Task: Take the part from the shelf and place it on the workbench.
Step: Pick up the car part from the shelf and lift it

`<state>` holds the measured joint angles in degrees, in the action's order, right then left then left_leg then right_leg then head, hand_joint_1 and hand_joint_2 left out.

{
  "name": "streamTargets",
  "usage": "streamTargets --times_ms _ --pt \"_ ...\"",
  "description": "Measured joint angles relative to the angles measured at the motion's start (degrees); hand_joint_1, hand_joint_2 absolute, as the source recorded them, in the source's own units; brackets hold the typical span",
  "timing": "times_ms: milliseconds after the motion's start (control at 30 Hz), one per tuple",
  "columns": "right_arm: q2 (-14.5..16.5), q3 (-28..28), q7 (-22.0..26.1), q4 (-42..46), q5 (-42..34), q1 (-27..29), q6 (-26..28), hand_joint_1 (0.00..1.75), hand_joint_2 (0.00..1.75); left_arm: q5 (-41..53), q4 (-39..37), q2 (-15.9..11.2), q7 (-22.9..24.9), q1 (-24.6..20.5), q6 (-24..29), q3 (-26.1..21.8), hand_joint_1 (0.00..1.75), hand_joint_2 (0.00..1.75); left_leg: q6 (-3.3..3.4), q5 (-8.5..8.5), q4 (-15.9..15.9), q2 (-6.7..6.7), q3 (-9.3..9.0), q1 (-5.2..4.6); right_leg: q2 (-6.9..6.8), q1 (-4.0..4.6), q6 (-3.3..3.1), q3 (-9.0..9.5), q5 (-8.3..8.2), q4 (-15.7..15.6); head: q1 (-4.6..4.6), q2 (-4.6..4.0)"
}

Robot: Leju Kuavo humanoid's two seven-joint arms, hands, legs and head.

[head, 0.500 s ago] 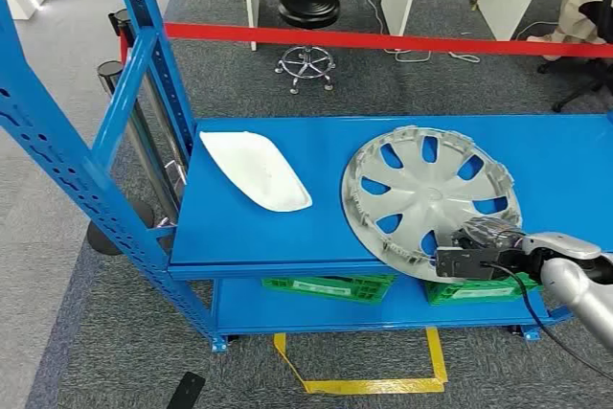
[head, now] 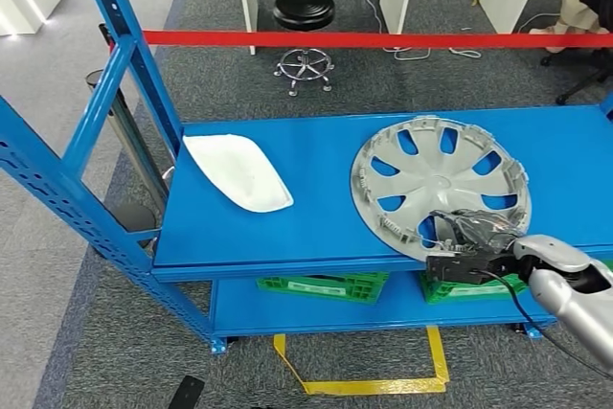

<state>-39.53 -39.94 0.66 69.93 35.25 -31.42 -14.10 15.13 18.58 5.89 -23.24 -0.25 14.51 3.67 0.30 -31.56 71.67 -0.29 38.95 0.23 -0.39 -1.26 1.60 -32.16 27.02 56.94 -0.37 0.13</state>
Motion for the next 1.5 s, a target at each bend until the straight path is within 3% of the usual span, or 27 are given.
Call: streamTargets --times_ms 67,100,167,267,333,400,433,467,500,567,600,633,733,800,900,933,967,1000,1100,1167,1233,1300,1333,1433,1467,1500 --pt "0.15 0.28 -0.16 -0.03 0.92 0.30 0.36 0.00 1.75 0.07 0.00 -0.01 0.01 -0.03 -0.01 -0.08 0.00 0.00 0.24 3.62 -7.79 -0.01 -3.58 -0.02 0.08 0.11 0.20 0.10 0.10 0.10 -0.01 0.00" --pt "0.17 0.45 -0.25 -0.04 1.12 0.40 0.44 0.00 1.75 0.09 0.01 0.01 0.01 -0.07 -0.03 -0.10 0.00 0.00 0.36 4.49 -10.71 -0.02 -4.89 -0.04 0.14 0.23 0.41 0.05 0.15 0.17 0.03 0.00" --pt "0.19 0.80 -0.37 -0.10 1.31 0.53 0.55 0.00 1.75 0.10 0.01 0.02 0.03 -0.05 -0.07 -0.13 0.00 0.00 0.65 4.50 -12.73 -0.05 -5.66 -0.17 0.24 0.39 1.00 -0.11 0.08 0.14 0.07 0.00" --pt "0.19 1.14 -0.38 -0.25 1.50 0.88 0.60 0.00 1.75 0.15 0.02 0.03 0.05 -0.03 -0.09 -0.24 0.00 0.00 1.70 4.98 -13.28 0.00 -5.68 -0.03 0.27 0.19 1.91 -0.59 0.59 0.58 0.18 0.00" --pt "0.21 1.31 -0.33 -0.39 2.06 1.25 0.74 0.00 1.75 0.30 0.02 0.08 0.05 -0.11 -0.09 -0.40 0.00 0.00 2.32 5.31 -13.60 0.05 -5.61 0.14 0.28 0.11 2.26 -2.94 3.38 5.16 0.40 0.00" --pt "0.34 1.52 -0.26 -0.51 2.78 1.85 0.99 0.00 1.75 0.44 0.02 0.12 0.07 -0.03 -0.10 -0.57 0.00 0.00 2.53 5.38 -13.59 0.06 -5.41 0.08 0.28 0.11 2.50 -6.73 6.82 13.10 0.54 0.00" --pt "0.43 1.67 -0.21 -0.54 3.03 2.17 1.08 0.00 1.75 0.49 0.02 0.13 0.09 0.04 -0.11 -0.63 0.00 0.00 2.54 5.38 -13.57 0.07 -5.38 0.05 0.28 0.11 2.58 -8.04 7.49 15.83 0.53 0.00" --pt "0.49 1.86 -0.16 -0.55 3.21 2.39 1.07 0.33 1.75 0.53 0.02 0.13 0.12 0.08 -0.11 -0.69 0.00 0.00 2.54 5.38 -13.55 0.08 -5.40 0.03 0.28 0.10 2.61 -8.39 7.05 16.46 0.55 0.00" --pt "0.52 2.11 -0.11 -0.55 3.28 2.50 0.85 0.76 1.75 0.62 0.02 0.14 0.14 0.08 -0.13 -0.74 0.00 0.00 2.52 5.36 -13.54 0.09 -5.45 0.04 0.27 0.09 2.57 -7.49 5.53 14.59 0.53 0.00" --pt "0.54 2.74 0.04 -0.54 2.94 2.53 -0.18 1.64 1.75 0.88 0.02 0.16 0.17 0.02 -0.17 -0.85 0.00 0.00 2.33 5.26 -13.47 0.06 -5.58 -0.02 0.22 0.10 2.35 -3.53 1.81 6.64 0.55 0.00" --pt "0.55 3.09 0.15 -0.51 2.57 2.52 -0.81 1.75 1.75 1.00 0.02 0.17 0.17 -0.01 -0.19 -0.92 0.00 0.00 2.12 5.18 -13.38 0.02 -5.57 -0.13 0.22 0.15 2.14 -1.65 0.74 3.09 0.51 0.00" --pt "0.56 3.39 0.30 -0.48 2.14 2.56 -1.34 1.75 1.75 1.08 0.02 0.18 0.18 -0.01 -0.20 -0.99 0.00 0.00 1.86 5.17 -13.33 -0.03 -5.53 -0.24 0.22 0.22 1.94 -0.44 0.35 0.89 0.46 0.00" --pt "0.61 4.15 0.73 -0.27 1.10 2.86 -1.92 1.75 1.75 1.14 0.02 0.18 0.18 0.03 -0.19 -1.12 0.00 0.00 0.99 5.20 -13.30 -0.08 -5.50 -0.24 0.24 0.36 1.14 0.29 0.35 -0.14 0.39 0.00" --pt "0.63 4.50 0.90 -0.04 0.83 3.00 -1.87 1.75 1.75 1.22 0.02 0.17 0.18 0.00 -0.15 -1.15 0.00 0.00 0.36 3.63 -11.32 -0.02 -4.84 -0.10 0.17 0.20 0.45 0.47 0.15 -0.35 0.28 0.00" --pt "0.80 4.85 1.12 0.15 0.73 3.39 -1.61 1.75 1.75 1.31 0.02 0.16 0.18 0.03 -0.10 -1.19 0.00 0.00 -0.23 -1.73 -1.13 0.03 -0.61 0.03 0.00 0.11 -0.13 0.56 0.12 -0.42 0.11 0.00" --pt "0.88 4.97 1.15 0.18 0.71 3.53 -1.55 1.75 1.75 1.32 0.02 0.16 0.18 0.07 -0.09 -1.20 0.00 0.00 -0.29 -2.65 1.77 0.03 0.61 0.06 -0.03 0.12 -0.15 0.57 0.13 -0.41 0.12 0.00" --pt "0.94 5.08 1.15 0.19 0.71 3.64 -1.50 1.75 1.75 1.35 0.02 0.16 0.18 0.11 -0.09 -1.22 0.00 0.00 -0.31 -2.52 2.88 0.03 1.06 0.08 -0.04 0.12 -0.15 0.59 0.14 -0.39 0.11 0.00" --pt "0.98 5.17 1.13 0.19 0.71 3.71 -1.45 1.75 1.75 1.39 0.02 0.15 0.18 0.14 -0.08 -1.24 0.00 0.00 -0.28 -1.28 1.71 0.03 0.48 0.13 -0.03 0.11 -0.13 0.64 0.15 -0.38 0.11 0.00" --pt "0.99 5.49 0.98 0.23 0.88 4.00 -1.12 1.75 1.75 1.57 0.02 0.13 0.18 0.12 -0.06 -1.36 0.00 0.00 -0.03 3.91 -9.05 0.01 -4.42 0.26 0.04 0.23 0.23 0.74 0.34 -0.22 0.13 0.00" --pt "0.99 5.75 0.73 0.26 1.14 4.25 -0.71 1.75 1.75 1.67 0.02 0.15 0.18 0.10 -0.08 -1.41 0.00 0.00 0.27 4.54 -12.62 -0.03 -5.88 0.17 0.12 0.42 0.78 0.52 0.35 -0.13 0.21 0.00" --pt "0.99 5.99 0.53 0.28 1.36 4.49 -0.31 1.75 1.75 1.73 0.02 0.16 0.18 0.12 -0.08 -1.45 0.00 0.00 0.89 4.48 -12.93 -0.02 -5.88 0.09 0.17 0.39 1.42 0.39 0.27 -0.26 0.28 0.00" --pt "0.99 6.26 0.42 0.34 1.62 4.72 -0.01 1.75 1.75 1.79 0.02 0.17 0.18 0.06 -0.07 -1.49 0.00 0.00 1.68 4.74 -13.25 0.05 -5.92 0.21 0.19 0.24 1.93 -0.45 1.39 1.06 0.42 0.00" --pt "1.00 6.37 0.34 0.37 1.79 4.82 0.15 1.75 1.75 1.84 0.02 0.19 0.18 0.00 -0.07 -1.51 0.00 0.00 2.01 4.87 -13.40 0.08 -5.90 0.29 0.20 0.19 2.11 -1.69 2.82 3.45 0.48 0.00" --pt "1.06 6.59 0.19 0.39 2.19 5.34 0.47 1.75 1.75 1.93 0.02 0.27 0.18 0.02 -0.09 -1.55 0.00 0.00 2.39 4.92 -13.39 0.09 -5.67 0.17 0.22 0.15 2.43 -7.17 7.56 14.68 0.60 0.00" --pt "1.10 6.63 0.20 0.39 2.24 5.46 0.53 1.75 1.75 1.94 0.02 0.27 0.18 0.06 -0.09 -1.57 0.00 0.00 2.40 4.93 -13.38 0.09 -5.67 0.13 0.23 0.15 2.47 -8.04 7.64 16.36 0.59 0.00" --pt "1.12 6.71 0.22 0.42 2.26 5.51 0.58 1.75 1.75 1.94 0.02 0.28 0.18 0.07 -0.09 -1.60 0.00 0.00 2.40 4.92 -13.37 0.08 -5.72 0.13 0.22 0.15 2.44 -7.76 6.59 15.69 0.59 0.00"
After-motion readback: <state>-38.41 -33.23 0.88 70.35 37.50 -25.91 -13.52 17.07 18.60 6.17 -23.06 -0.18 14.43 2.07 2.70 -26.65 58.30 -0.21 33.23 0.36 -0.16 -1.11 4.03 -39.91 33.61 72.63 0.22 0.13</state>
